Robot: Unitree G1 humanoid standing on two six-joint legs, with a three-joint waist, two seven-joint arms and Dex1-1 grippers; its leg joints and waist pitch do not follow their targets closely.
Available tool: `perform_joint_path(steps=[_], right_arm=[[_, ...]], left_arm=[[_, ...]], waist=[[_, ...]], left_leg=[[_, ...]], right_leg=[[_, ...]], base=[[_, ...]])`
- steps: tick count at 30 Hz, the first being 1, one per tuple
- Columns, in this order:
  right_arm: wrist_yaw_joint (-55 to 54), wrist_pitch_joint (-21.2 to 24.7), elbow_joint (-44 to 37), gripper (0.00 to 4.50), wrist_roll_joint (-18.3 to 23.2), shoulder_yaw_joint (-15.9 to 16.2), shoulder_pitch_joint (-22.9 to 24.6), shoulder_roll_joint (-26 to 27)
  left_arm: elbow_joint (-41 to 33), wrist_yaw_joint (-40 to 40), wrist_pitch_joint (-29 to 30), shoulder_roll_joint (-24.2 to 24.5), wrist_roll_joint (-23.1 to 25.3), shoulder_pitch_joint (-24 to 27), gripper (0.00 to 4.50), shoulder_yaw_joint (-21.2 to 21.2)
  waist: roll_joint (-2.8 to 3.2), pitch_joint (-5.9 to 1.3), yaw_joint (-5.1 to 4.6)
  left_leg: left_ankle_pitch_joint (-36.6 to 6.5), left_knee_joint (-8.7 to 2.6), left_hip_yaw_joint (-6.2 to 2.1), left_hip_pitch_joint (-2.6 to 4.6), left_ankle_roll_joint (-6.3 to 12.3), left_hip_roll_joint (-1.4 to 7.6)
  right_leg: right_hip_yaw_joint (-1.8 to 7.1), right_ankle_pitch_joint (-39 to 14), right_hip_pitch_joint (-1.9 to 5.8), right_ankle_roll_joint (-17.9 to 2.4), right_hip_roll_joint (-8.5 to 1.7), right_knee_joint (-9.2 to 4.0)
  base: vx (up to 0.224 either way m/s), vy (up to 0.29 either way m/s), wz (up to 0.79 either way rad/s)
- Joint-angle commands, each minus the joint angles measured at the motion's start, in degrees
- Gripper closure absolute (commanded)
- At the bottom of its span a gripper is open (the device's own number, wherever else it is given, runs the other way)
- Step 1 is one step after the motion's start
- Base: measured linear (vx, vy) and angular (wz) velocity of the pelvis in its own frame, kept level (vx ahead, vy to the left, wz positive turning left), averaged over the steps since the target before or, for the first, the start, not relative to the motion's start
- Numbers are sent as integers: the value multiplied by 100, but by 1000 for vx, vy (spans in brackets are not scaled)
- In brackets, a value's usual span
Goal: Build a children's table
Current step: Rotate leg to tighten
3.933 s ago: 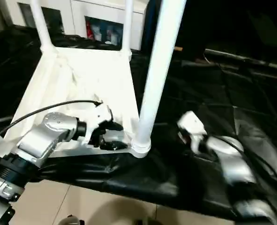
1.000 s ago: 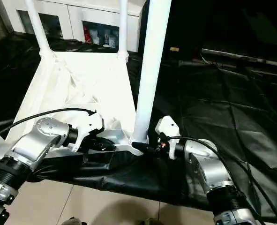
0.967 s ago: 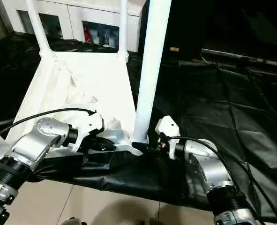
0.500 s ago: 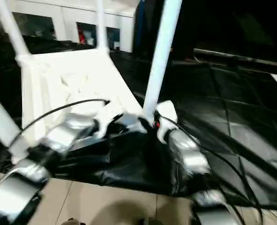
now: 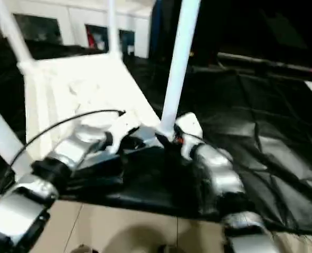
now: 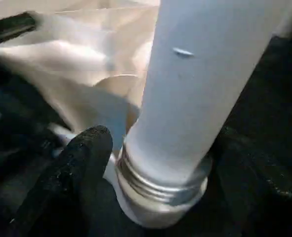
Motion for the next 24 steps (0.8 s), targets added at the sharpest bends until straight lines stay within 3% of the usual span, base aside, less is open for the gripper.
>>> perform_joint_path(steps=[1, 6, 7, 10, 14, 18, 24], right_arm=[[808, 27, -395, 104, 303, 69, 144, -196], [1874, 258, -887, 104, 572, 233, 378, -645], [2194, 245, -962, 104, 515, 405, 431, -776], [2301, 195, -957, 104, 460, 485, 440, -811], [2288, 133, -869, 104, 388, 540, 384, -746], [2347, 211, -902, 104, 432, 555, 334, -680], [2455, 291, -911, 155, 468, 608, 298, -659]], left_arm=[[-296, -633, -65, 119, -162, 115, 450, -111], [-925, -1721, -108, 605, -408, 362, 450, -273], [-1172, -2156, 7, 821, -487, 458, 450, -361], [-1288, -2342, 79, 907, -515, 502, 450, -369], [-1370, -2487, 103, 971, -533, 531, 450, -338], [-1488, -2552, 161, 996, -563, 562, 450, -327], [-1537, -2497, 191, 978, -544, 586, 450, -297]], waist=[[-24, -334, 27], [4, -371, 87], [7, -383, 104], [35, -389, 131], [26, -411, 204], [29, -400, 212], [22, -387, 222]], left_leg=[[-2010, -442, 92, 40, 370, -38], [-1643, -434, 106, 16, 408, 6], [-1580, -419, 114, 33, 399, 13], [-1330, -383, 180, 91, 370, 28], [-903, -365, 173, 42, 371, 15], [-1059, -371, 174, 59, 327, 18], [-1233, -376, 174, 64, 241, 14]], right_leg=[[115, -2319, 264, -865, -171, -457], [127, -1793, 288, -1084, -161, -367], [129, -1675, 277, -1135, -162, -346], [149, -1024, 229, -1409, -125, -265], [150, -368, 310, -1520, -126, -138], [154, -484, 317, -1490, -133, -143], [163, -905, 309, -1336, -144, -189]], base=[[0, 0, 0], [0, 0, 0], [65, -29, 4], [70, -23, 9], [27, -1, 3], [0, 0, 0], [0, 0, 0]])
